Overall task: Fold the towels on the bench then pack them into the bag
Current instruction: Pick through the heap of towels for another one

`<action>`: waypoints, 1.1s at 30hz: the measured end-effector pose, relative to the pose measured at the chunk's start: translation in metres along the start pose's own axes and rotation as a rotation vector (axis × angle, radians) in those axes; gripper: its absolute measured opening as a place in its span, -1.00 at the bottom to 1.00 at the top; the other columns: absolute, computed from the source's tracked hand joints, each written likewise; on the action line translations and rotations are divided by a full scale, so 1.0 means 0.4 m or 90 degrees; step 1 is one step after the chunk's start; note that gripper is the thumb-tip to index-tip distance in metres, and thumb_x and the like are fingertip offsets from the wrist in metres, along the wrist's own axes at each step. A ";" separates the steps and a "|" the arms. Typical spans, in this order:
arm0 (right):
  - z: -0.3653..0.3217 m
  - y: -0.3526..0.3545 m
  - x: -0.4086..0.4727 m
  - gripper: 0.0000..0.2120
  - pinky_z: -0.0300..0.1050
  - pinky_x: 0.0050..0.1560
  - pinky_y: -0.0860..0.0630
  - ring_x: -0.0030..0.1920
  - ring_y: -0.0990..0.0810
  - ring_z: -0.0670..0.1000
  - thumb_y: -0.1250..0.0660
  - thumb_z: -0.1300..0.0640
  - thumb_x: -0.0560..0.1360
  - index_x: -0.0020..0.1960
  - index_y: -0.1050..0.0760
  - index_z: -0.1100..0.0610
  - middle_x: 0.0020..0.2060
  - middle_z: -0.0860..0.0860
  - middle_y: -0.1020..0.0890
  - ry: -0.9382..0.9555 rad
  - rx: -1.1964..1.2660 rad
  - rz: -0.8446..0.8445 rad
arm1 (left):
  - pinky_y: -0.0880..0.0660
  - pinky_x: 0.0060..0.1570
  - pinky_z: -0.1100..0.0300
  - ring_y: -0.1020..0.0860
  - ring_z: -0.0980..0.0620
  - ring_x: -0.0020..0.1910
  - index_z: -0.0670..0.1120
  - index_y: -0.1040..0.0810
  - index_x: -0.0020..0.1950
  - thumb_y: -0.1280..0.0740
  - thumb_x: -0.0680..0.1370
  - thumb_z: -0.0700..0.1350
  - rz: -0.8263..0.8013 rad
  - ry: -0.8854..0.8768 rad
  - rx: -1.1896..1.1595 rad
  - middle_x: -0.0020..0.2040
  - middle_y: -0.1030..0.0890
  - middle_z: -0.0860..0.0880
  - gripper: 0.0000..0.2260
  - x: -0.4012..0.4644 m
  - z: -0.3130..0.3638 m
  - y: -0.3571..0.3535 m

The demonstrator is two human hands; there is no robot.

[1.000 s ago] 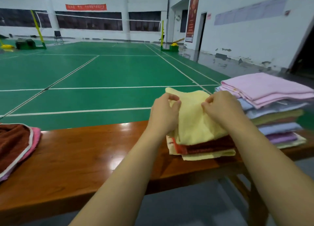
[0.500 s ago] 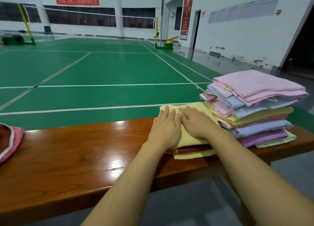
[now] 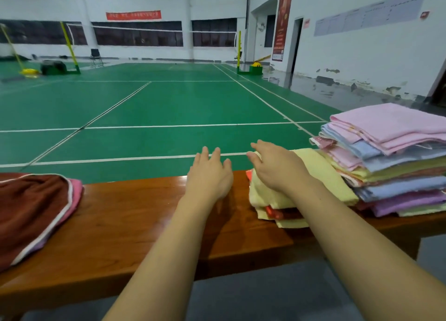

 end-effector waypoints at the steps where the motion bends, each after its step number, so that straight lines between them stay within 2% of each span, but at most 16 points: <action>1: -0.035 -0.008 0.006 -0.50 0.03 0.46 -0.28 0.56 -0.27 0.02 0.00 -0.15 0.71 0.58 -0.28 0.01 0.58 -0.03 -0.27 0.016 0.003 -0.002 | -0.05 0.57 -0.11 -0.02 -0.14 0.63 -0.04 -0.12 0.65 -0.04 0.70 0.10 0.005 0.015 0.022 0.66 -0.04 -0.16 -0.47 -0.007 -0.027 0.016; 5: -0.196 -0.055 0.039 -0.52 0.06 0.44 -0.31 0.54 -0.31 0.04 -0.03 -0.15 0.70 0.56 -0.31 -0.01 0.58 -0.03 -0.29 0.094 0.025 -0.015 | -0.12 0.55 -0.12 -0.07 -0.15 0.62 -0.06 -0.15 0.63 -0.05 0.69 0.09 0.048 0.040 0.121 0.64 -0.11 -0.20 -0.48 -0.057 -0.147 0.091; 12: -0.487 -0.142 0.052 -0.52 0.09 0.46 -0.34 0.52 -0.34 0.07 -0.06 -0.16 0.69 0.53 -0.34 0.00 0.58 -0.02 -0.29 0.225 0.094 -0.065 | -0.15 0.51 0.03 -0.22 -0.14 0.57 -0.09 -0.23 0.61 -0.10 0.70 0.05 0.157 0.151 0.209 0.60 -0.23 -0.17 -0.50 -0.192 -0.411 0.299; 17: -0.677 -0.204 0.044 -0.51 0.11 0.43 -0.38 0.47 -0.41 0.10 -0.09 -0.19 0.67 0.50 -0.38 0.00 0.50 0.00 -0.42 0.290 0.151 -0.115 | -0.25 0.40 0.05 -0.38 -0.15 0.43 -0.12 -0.41 0.48 -0.16 0.68 0.02 0.233 0.201 0.246 0.47 -0.43 -0.16 -0.60 -0.302 -0.543 0.415; 19: -0.738 -0.232 0.041 -0.54 0.10 0.35 -0.44 0.39 -0.49 0.14 -0.10 -0.21 0.66 0.42 -0.46 0.00 0.41 0.03 -0.52 0.302 0.174 -0.134 | -0.29 0.39 0.02 -0.40 -0.17 0.41 -0.11 -0.43 0.47 -0.20 0.66 0.06 0.241 0.232 0.258 0.45 -0.46 -0.16 -0.57 -0.331 -0.592 0.441; 21: -0.785 -0.256 0.038 -0.58 0.05 0.19 -0.52 0.25 -0.57 0.18 -0.12 -0.21 0.65 0.25 -0.57 0.02 0.25 0.08 -0.62 0.298 0.199 -0.144 | -0.35 0.35 -0.01 -0.45 -0.17 0.35 -0.09 -0.50 0.43 -0.25 0.64 0.11 0.241 0.240 0.280 0.39 -0.51 -0.14 -0.57 -0.351 -0.635 0.453; 24: -0.831 -0.283 0.036 -0.56 -0.04 -0.02 -0.47 0.11 -0.61 0.19 -0.15 -0.22 0.65 0.06 -0.64 0.08 0.05 0.12 -0.67 0.246 0.244 -0.191 | -0.41 0.27 0.02 -0.52 -0.12 0.29 -0.02 -0.67 0.24 -0.31 0.61 0.11 0.233 0.195 0.331 0.31 -0.59 -0.09 -0.68 -0.362 -0.665 0.452; 27: -0.847 -0.306 0.045 -0.55 -0.05 -0.08 -0.47 0.02 -0.62 0.20 -0.20 -0.23 0.63 -0.05 -0.64 0.11 -0.06 0.13 -0.67 0.204 0.275 -0.208 | -0.46 0.15 0.03 -0.58 -0.08 0.19 0.03 -0.74 0.10 -0.34 0.60 0.05 0.262 0.161 0.333 0.21 -0.66 0.00 -0.78 -0.356 -0.665 0.454; 31: -0.837 -0.302 0.046 -0.59 -0.08 -0.19 -0.40 -0.16 -0.59 0.15 -0.33 -0.14 0.60 -0.31 -0.56 0.09 -0.30 0.08 -0.63 0.181 0.379 -0.210 | -0.54 0.09 -0.03 -0.63 -0.05 0.06 0.01 -0.73 0.08 -0.33 0.62 0.03 0.314 0.141 0.241 0.08 -0.70 0.03 -0.80 -0.346 -0.655 0.450; 33: -0.833 -0.291 0.043 -0.62 -0.02 -0.14 -0.47 -0.15 -0.61 0.16 -0.35 -0.06 0.61 -0.34 -0.53 0.06 -0.24 0.13 -0.67 0.169 0.474 -0.203 | -0.56 0.05 -0.02 -0.64 -0.08 0.04 0.01 -0.72 0.09 -0.32 0.62 0.03 0.327 0.140 0.191 0.07 -0.70 0.01 -0.79 -0.342 -0.644 0.449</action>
Point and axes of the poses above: each hand's wrist, its own x-axis towards the middle knuckle, its own y-axis out of the back of the hand, z = x × y, the point moved 2 cm from there along x, towards the middle knuckle
